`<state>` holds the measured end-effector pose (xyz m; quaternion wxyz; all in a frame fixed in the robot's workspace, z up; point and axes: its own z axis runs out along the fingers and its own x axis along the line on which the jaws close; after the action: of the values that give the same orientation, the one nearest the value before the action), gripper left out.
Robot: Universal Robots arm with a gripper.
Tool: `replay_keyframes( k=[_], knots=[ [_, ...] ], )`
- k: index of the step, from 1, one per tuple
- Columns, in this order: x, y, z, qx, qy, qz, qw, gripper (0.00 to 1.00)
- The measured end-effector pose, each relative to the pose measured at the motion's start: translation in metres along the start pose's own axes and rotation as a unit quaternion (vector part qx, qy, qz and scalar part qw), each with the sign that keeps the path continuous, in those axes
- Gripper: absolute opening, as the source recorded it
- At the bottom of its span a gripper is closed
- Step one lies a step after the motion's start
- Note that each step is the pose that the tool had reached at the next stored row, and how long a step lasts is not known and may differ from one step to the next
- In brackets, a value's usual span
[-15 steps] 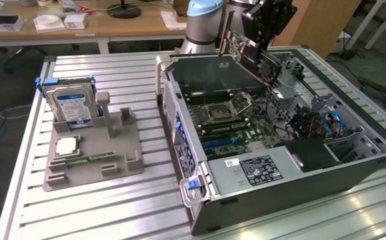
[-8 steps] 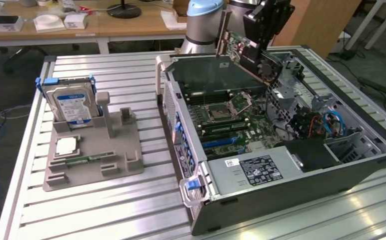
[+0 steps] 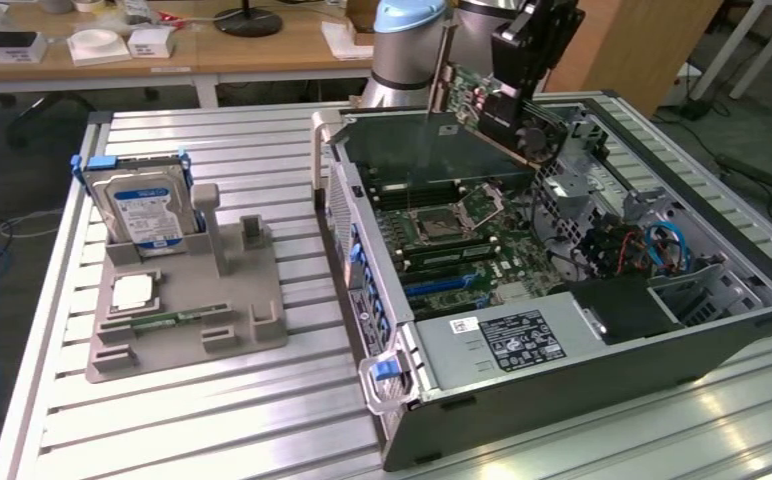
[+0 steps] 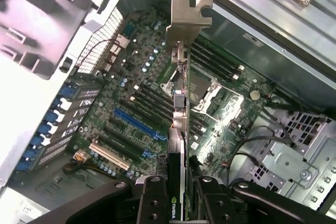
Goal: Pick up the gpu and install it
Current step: 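Insert the gpu into the slot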
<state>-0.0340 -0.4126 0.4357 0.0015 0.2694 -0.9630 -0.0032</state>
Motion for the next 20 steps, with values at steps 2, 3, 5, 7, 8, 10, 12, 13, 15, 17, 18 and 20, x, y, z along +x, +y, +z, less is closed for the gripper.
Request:
replay_keyframes(
  k=[2, 3, 5, 7, 8, 10, 12, 13, 15, 17, 18, 20],
  knots=[
    [0.0001, 0.0000, 0.0002, -0.0001, 0.0000, -0.013, 0.9999, 0.26],
    [0.0001, -0.0001, 0.0003, 0.0000, 0.0001, -0.019, 0.9998, 0.26],
    [0.0002, -0.0001, 0.0004, 0.0000, 0.0002, -0.032, 0.9995, 0.26],
    [0.0004, -0.0001, 0.0006, 0.0000, 0.0002, -0.046, 0.9990, 0.26],
    [0.0004, -0.0001, 0.0006, 0.0000, 0.0003, -0.053, 0.9986, 0.26],
    [0.0006, -0.0002, 0.0007, 0.0000, 0.0004, -0.066, 0.9979, 0.26],
    [0.0007, -0.0002, 0.0008, 0.0001, 0.0005, -0.078, 0.9970, 0.26],
    [0.0008, -0.0002, 0.0009, 0.0001, 0.0005, -0.084, 0.9965, 0.26],
    [0.0010, -0.0003, 0.0010, 0.0000, 0.0006, -0.097, 0.9953, 0.26],
    [0.0011, -0.0003, 0.0011, 0.0001, 0.0007, -0.109, 0.9940, 0.26],
    [0.0015, -0.0004, 0.0014, 0.0001, 0.0008, -0.131, 0.9913, 0.26],
    [0.0017, -0.0005, 0.0015, 0.0001, 0.0009, -0.143, 0.9898, 0.26]
  ],
)
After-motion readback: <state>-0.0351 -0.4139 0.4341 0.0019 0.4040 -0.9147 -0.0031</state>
